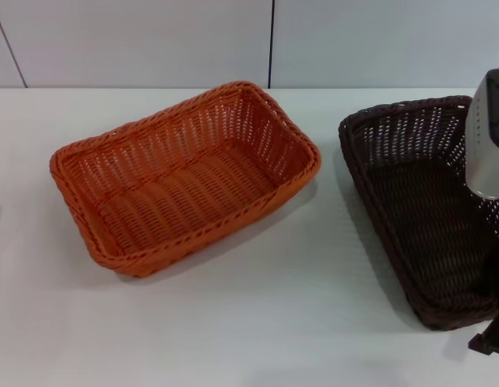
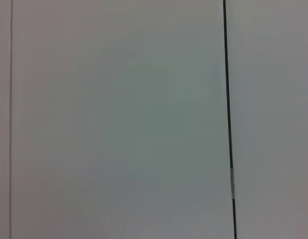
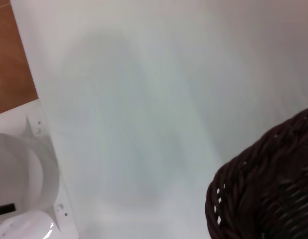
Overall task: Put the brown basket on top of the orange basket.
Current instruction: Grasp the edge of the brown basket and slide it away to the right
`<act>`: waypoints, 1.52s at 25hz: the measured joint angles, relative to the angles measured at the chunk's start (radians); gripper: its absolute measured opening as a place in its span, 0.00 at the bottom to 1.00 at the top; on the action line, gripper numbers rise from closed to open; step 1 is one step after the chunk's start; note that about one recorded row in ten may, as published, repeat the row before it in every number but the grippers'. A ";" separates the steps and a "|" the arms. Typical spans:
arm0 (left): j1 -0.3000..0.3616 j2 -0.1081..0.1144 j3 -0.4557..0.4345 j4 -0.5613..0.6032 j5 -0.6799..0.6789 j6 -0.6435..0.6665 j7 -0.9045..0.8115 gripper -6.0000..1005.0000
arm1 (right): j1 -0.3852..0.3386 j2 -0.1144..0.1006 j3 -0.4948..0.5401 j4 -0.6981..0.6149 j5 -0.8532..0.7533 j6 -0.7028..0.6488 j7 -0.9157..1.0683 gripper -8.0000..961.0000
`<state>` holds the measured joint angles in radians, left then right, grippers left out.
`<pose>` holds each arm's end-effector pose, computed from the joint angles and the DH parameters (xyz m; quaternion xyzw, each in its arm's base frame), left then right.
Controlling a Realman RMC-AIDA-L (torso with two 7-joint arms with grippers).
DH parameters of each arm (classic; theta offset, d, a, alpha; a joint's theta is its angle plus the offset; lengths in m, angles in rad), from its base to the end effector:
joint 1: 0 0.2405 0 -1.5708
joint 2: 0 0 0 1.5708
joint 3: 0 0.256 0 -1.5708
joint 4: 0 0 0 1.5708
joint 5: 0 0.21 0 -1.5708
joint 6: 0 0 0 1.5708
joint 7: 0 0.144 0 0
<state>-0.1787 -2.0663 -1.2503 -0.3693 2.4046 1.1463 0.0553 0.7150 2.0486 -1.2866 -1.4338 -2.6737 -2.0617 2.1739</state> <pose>-0.3835 0.2787 0.0376 -0.5639 -0.2599 -0.2429 0.7453 0.1637 0.3227 0.0446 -0.9375 0.1630 -0.3072 0.0111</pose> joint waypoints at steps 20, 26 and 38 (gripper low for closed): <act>0.003 0.002 -0.021 0.026 0.001 0.003 0.000 0.78 | -0.019 0.025 -0.032 0.104 -0.050 0.172 0.000 0.72; 0.004 0.002 -0.024 0.029 0.001 0.006 0.000 0.78 | -0.040 0.027 -0.085 0.056 -0.046 0.172 0.001 0.70; 0.000 0.002 -0.035 0.031 0.001 0.003 -0.009 0.78 | -0.112 0.028 -0.129 -0.122 -0.047 0.160 0.009 0.27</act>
<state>-0.1790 -2.0648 -1.2850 -0.3388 2.4054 1.1492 0.0466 0.6030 2.0769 -1.4158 -1.5556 -2.7211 -1.9019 2.1834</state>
